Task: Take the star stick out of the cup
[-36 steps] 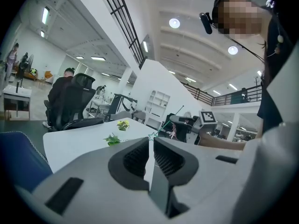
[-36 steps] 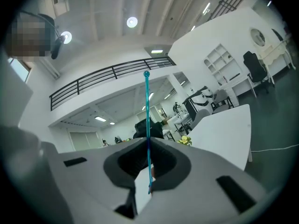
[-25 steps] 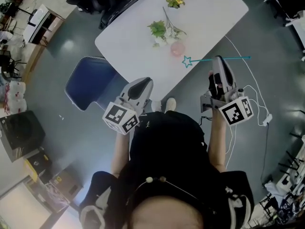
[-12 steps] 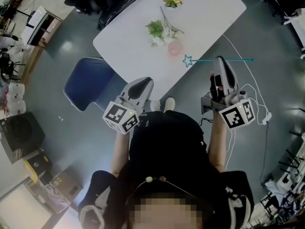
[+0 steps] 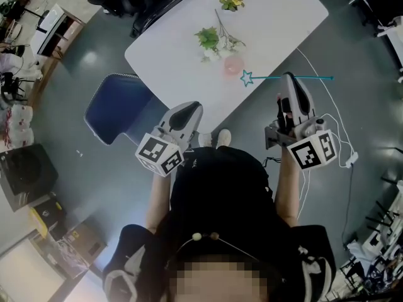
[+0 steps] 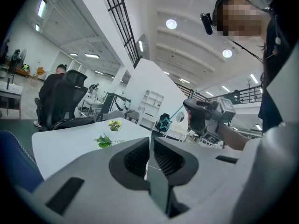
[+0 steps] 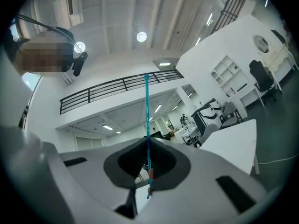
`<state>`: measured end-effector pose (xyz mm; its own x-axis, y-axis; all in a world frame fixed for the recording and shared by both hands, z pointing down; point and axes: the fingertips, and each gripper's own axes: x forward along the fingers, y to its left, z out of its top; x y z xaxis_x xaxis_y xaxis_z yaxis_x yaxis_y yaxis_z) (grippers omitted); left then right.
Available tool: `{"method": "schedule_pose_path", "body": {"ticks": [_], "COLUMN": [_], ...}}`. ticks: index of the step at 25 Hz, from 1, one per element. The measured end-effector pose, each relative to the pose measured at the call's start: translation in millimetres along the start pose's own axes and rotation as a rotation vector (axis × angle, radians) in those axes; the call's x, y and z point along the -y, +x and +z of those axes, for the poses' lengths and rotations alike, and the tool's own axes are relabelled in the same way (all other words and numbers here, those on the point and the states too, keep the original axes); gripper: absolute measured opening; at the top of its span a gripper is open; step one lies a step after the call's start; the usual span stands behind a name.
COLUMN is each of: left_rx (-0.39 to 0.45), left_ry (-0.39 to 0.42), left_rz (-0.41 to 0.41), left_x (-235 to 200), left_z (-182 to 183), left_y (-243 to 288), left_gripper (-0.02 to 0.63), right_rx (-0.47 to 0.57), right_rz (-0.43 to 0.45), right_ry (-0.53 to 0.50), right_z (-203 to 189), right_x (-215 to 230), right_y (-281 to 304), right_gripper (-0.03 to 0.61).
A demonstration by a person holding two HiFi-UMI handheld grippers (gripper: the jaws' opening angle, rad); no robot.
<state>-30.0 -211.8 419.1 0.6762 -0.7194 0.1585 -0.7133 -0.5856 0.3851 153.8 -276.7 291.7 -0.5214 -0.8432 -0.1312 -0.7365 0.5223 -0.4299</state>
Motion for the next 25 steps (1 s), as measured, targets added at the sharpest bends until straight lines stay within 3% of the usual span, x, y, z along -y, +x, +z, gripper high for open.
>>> {"method": "schedule_pose_path", "body": {"ticks": [25], "left_rx": [0.024], "left_ry": [0.016], "left_rz": [0.036], "left_x": [-9.5], "left_z": [8.5], "left_y": [5.5], "left_gripper": [0.02], "right_rx": [-0.025], "right_rz": [-0.009], "right_ry": [-0.043], "right_z": [-3.0], "right_x": [8.6], "right_y": [7.9], "right_gripper": [0.014]}}
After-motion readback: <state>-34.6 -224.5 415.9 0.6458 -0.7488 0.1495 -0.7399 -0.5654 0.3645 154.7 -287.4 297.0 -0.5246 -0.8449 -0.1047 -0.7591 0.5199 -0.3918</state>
